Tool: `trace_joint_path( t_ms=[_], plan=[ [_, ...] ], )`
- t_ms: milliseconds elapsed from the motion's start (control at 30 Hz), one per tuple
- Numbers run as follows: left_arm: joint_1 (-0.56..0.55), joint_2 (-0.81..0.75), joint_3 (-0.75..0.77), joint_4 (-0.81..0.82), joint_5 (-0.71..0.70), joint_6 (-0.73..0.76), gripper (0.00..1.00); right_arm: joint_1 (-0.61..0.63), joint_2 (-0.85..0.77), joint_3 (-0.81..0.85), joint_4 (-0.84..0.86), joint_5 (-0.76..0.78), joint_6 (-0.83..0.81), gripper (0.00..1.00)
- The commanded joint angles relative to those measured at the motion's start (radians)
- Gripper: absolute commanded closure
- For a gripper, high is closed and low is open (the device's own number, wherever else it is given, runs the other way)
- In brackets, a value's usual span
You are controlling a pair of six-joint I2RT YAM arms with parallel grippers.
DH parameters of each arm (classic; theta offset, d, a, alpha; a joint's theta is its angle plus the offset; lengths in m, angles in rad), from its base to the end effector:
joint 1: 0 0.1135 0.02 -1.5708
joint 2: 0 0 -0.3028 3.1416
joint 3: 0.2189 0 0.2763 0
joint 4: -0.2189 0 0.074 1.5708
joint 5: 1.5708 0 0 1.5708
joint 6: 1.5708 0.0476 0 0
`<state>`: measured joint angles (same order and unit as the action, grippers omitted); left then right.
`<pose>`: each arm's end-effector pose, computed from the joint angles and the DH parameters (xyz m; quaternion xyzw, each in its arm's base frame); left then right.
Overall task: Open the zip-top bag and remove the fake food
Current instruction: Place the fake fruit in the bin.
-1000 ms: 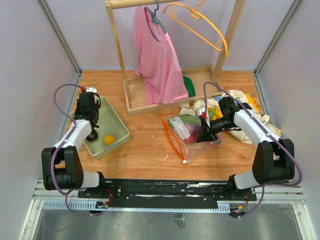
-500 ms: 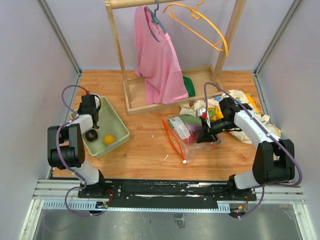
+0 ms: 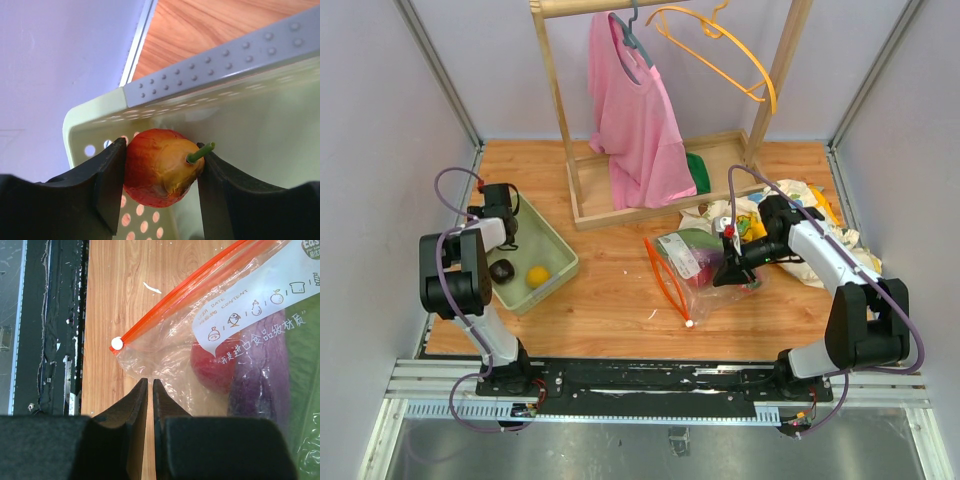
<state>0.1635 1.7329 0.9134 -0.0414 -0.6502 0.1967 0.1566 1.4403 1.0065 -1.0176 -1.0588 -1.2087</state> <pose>0.3601 0.0886 0.1713 -0.0962 0.8903 0.3536 0.2704 0.2525 0.0819 0.2582 -0.5669 0.6495 0.4101 0.2977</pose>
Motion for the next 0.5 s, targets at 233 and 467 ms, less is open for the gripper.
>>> trace_joint_path(
  t_ms=[233, 467],
  plan=[
    [0.041, 0.077, 0.122, -0.086, -0.120, -0.206, 0.75, -0.047, -0.014, -0.011, -0.022, -0.036, -0.019, 0.90],
    [0.058, 0.091, 0.144, -0.121, -0.107, -0.226, 0.48, -0.053, -0.014, -0.010, -0.023, -0.038, -0.020, 0.90]
  ],
)
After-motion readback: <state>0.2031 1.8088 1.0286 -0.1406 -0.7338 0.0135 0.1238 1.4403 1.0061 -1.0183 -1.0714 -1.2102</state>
